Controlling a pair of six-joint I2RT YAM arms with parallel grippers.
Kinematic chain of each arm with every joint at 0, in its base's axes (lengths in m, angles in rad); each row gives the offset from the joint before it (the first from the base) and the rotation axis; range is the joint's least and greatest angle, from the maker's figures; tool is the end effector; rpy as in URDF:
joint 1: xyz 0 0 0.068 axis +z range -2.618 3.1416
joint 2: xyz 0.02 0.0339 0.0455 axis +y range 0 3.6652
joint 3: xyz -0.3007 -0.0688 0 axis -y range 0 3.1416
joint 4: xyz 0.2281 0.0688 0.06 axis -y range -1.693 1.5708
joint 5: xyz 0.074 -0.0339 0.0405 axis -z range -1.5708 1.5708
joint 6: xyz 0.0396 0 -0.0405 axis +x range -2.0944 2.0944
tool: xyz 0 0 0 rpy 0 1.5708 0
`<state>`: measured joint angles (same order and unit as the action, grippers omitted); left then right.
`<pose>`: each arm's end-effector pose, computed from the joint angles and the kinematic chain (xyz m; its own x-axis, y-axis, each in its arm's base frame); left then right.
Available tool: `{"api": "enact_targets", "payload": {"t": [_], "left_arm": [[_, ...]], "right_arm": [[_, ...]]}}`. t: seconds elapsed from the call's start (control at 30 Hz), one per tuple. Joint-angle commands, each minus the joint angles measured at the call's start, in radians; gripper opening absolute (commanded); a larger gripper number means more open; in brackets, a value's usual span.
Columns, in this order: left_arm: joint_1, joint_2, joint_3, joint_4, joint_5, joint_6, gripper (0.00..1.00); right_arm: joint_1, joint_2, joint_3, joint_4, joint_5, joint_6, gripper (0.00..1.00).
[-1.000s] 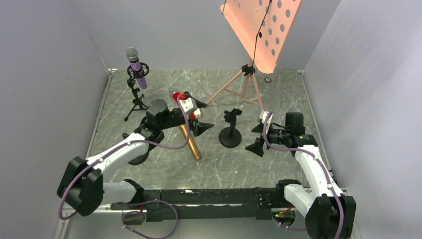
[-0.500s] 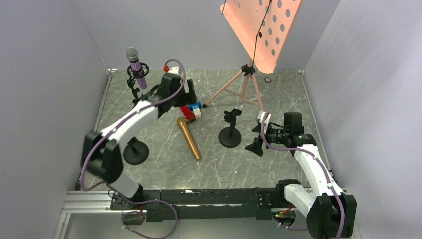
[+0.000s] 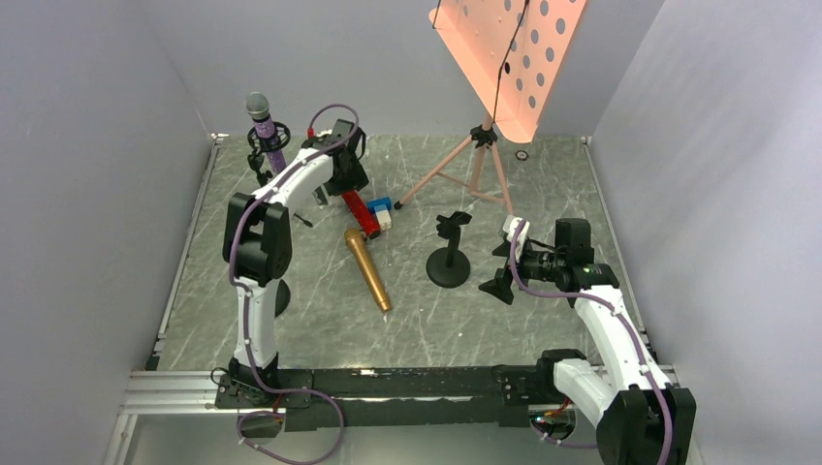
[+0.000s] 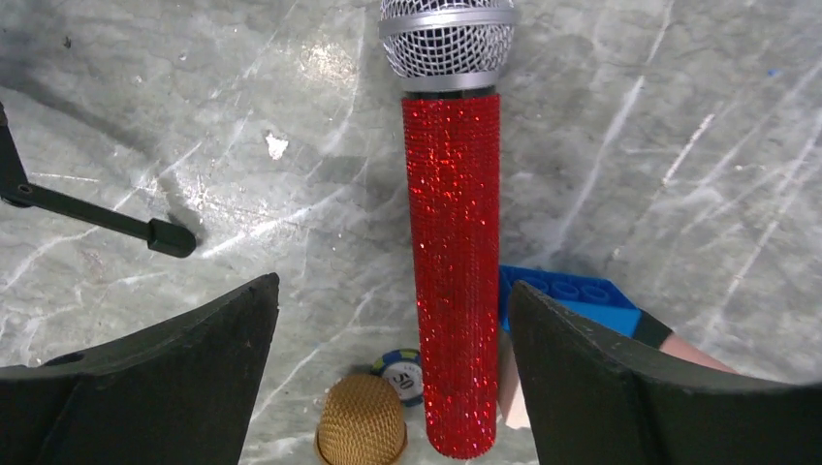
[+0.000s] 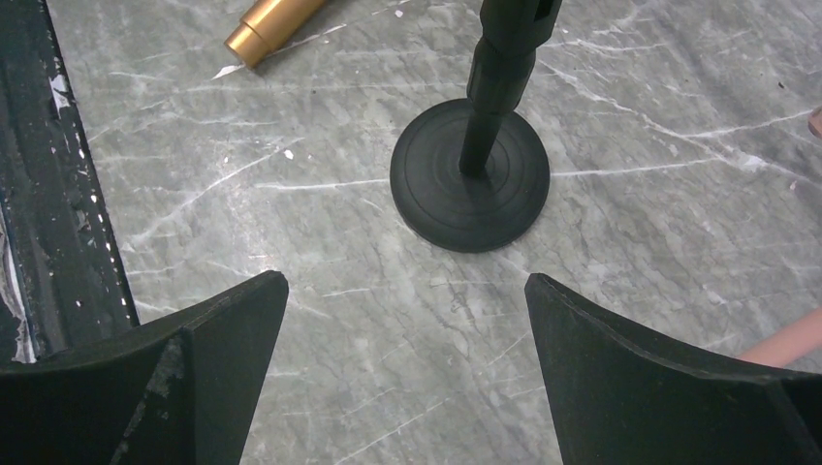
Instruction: Attach the microphones to the stand
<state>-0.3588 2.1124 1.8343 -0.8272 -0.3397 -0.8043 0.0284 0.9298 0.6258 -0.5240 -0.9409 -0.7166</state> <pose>0.4361 -0.1495 0.2667 -0.7180 -0.4561 -0.5258 -0.4702 0.8748 -0.1168 0.1406 0.0360 0.2718 -0.1854 -0.3923 -0.9010 -0.9082 0.4186 0.0046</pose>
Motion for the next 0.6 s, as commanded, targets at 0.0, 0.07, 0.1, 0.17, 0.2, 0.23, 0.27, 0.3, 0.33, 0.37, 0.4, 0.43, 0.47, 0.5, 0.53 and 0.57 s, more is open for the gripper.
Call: {"api": "enact_targets", "payload": {"t": [0.0, 0.07, 0.1, 0.17, 0.2, 0.23, 0.27, 0.3, 0.33, 0.37, 0.4, 0.43, 0.47, 0.5, 0.53, 0.57], "left_arm": [[0.003, 0.066, 0.090, -0.031, 0.041, -0.007, 0.88], [0.004, 0.094, 0.101, -0.007, 0.065, 0.021, 0.80], [0.004, 0.105, 0.103, 0.005, 0.069, 0.026, 0.77], [0.007, 0.138, 0.120, 0.005, 0.076, 0.035, 0.75], [0.009, 0.157, 0.136, -0.004, 0.076, 0.037, 0.74], [0.010, 0.176, 0.151, -0.013, 0.075, 0.039, 0.74], [0.013, 0.192, 0.168, -0.023, 0.073, 0.039, 0.74], [0.017, 0.205, 0.178, -0.028, 0.069, 0.040, 0.74], [0.021, 0.215, 0.183, -0.028, 0.069, 0.040, 0.73], [0.025, 0.221, 0.184, -0.023, 0.074, 0.043, 0.69], [0.030, 0.225, 0.180, -0.016, 0.083, 0.044, 0.65], [0.034, 0.227, 0.174, -0.005, 0.093, 0.047, 0.61], [0.037, 0.230, 0.171, 0.005, 0.101, 0.050, 0.55], [0.041, 0.232, 0.167, 0.013, 0.111, 0.053, 0.50], [0.045, 0.235, 0.164, 0.020, 0.124, 0.055, 0.45], [0.050, 0.237, 0.164, 0.026, 0.136, 0.057, 0.39]], "right_arm": [[-0.001, -0.010, 0.026, -0.002, -0.009, -0.029, 1.00], [-0.002, -0.012, 0.027, -0.003, -0.009, -0.029, 1.00], [-0.002, -0.010, 0.028, -0.005, -0.009, -0.030, 1.00], [-0.002, -0.010, 0.029, -0.008, -0.009, -0.032, 1.00], [-0.002, -0.009, 0.029, -0.009, -0.009, -0.033, 1.00], [-0.002, -0.009, 0.029, -0.010, -0.009, -0.033, 1.00], [-0.002, -0.009, 0.029, -0.010, -0.009, -0.034, 1.00], [-0.002, -0.009, 0.029, -0.011, -0.009, -0.035, 1.00], [-0.002, -0.008, 0.030, -0.011, -0.010, -0.035, 1.00], [-0.002, -0.008, 0.031, -0.011, -0.010, -0.035, 1.00], [-0.002, -0.007, 0.032, -0.012, -0.010, -0.036, 1.00], [-0.002, -0.006, 0.032, -0.014, -0.010, -0.037, 1.00], [-0.002, -0.005, 0.032, -0.015, -0.010, -0.038, 1.00], [-0.002, -0.005, 0.032, -0.016, -0.010, -0.038, 1.00], [-0.002, -0.005, 0.033, -0.017, -0.010, -0.039, 1.00], [-0.002, -0.005, 0.032, -0.017, -0.009, -0.040, 1.00]]}}
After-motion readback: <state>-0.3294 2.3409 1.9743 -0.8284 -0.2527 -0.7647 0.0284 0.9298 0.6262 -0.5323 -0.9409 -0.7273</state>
